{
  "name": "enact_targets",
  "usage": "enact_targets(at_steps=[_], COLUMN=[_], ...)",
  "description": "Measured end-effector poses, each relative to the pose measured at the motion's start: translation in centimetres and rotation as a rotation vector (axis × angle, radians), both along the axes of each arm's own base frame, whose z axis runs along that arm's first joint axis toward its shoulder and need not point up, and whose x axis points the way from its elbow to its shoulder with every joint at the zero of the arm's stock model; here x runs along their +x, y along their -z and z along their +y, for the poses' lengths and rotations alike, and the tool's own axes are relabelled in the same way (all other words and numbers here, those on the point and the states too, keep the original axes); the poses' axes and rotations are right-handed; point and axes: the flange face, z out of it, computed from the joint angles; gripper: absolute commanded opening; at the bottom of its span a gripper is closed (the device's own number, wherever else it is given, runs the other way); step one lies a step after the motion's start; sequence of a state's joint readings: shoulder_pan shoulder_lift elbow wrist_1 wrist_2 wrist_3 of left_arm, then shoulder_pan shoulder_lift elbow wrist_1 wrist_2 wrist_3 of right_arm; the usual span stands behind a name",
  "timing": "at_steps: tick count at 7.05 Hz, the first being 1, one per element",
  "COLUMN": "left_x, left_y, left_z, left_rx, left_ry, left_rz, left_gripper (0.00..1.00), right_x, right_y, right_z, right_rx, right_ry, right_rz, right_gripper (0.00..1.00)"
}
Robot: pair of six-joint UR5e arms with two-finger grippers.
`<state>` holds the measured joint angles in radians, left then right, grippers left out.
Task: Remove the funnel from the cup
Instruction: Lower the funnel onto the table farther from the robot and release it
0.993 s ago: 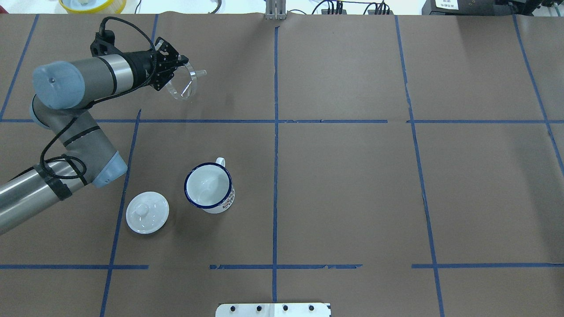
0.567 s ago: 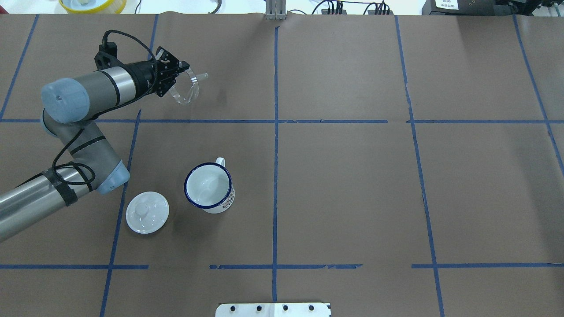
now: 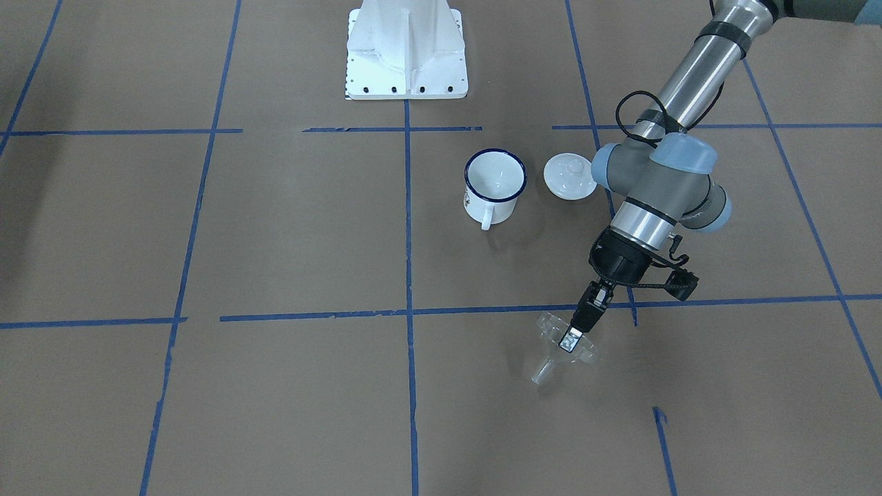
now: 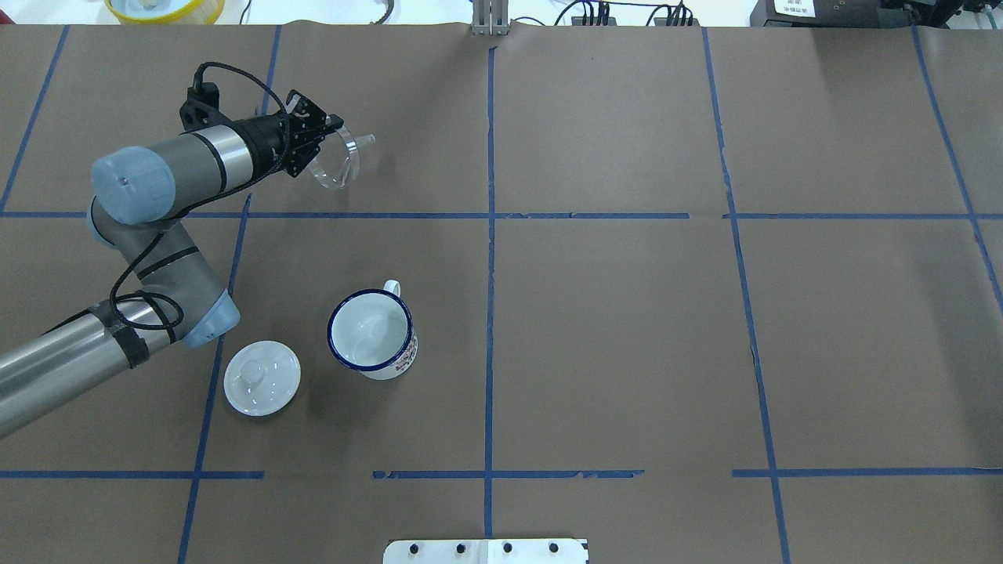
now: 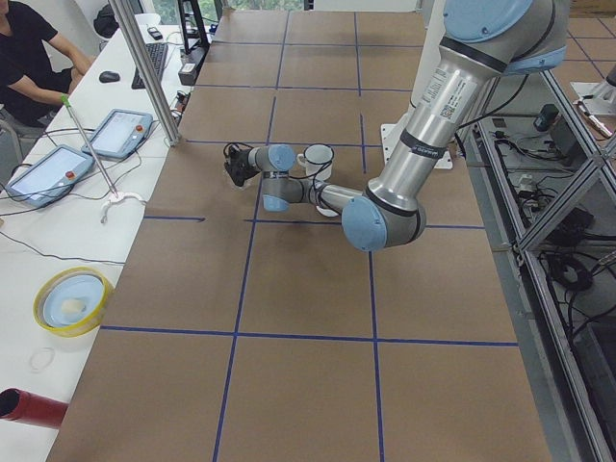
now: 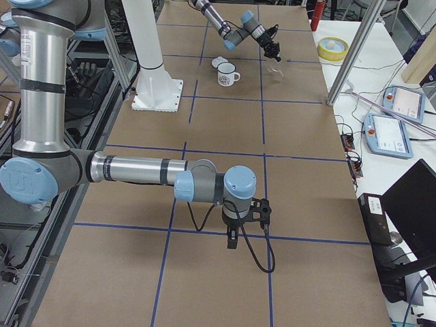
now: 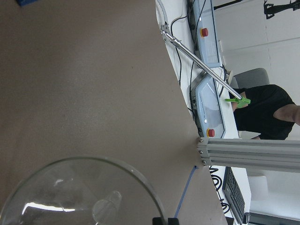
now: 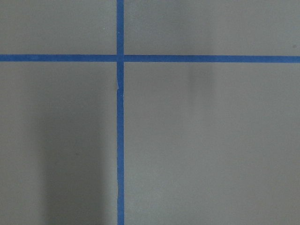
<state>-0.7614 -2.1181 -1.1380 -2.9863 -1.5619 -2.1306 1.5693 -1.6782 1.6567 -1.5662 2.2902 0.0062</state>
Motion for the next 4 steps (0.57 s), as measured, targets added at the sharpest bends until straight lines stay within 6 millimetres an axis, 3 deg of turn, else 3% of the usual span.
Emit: enact_targets(at_steps=[1,2,3,4], left_x=[0.41,0.73,0.89,0.88], left_y=[-0.13,-0.20,-0.14,0.23], left_z=[-0.36,-0.65,-0.79,-0.78], left_rx=[-0.005,-0.009,-0.012,-0.010], left_ry=[0.000,0.000,-0.001,-0.005], left_rz=[-0.006,-0.010,-0.010,-0.004], left_gripper=[0.20,0.73,1.00,1.00], right_x=[0.00,0.00,0.00,0.00], right_y=[-0.01,-0.02,-0.03,-0.04], right_z=[0.00,0.00,0.01,0.01], right_rx=[0.000,0.000,-0.001,-0.001], right_ry=[0.000,0.000,0.000,0.000], right_rz=[0.000,0.000,0.000,0.000], right_gripper=[1.00,1.00,1.00,1.00])
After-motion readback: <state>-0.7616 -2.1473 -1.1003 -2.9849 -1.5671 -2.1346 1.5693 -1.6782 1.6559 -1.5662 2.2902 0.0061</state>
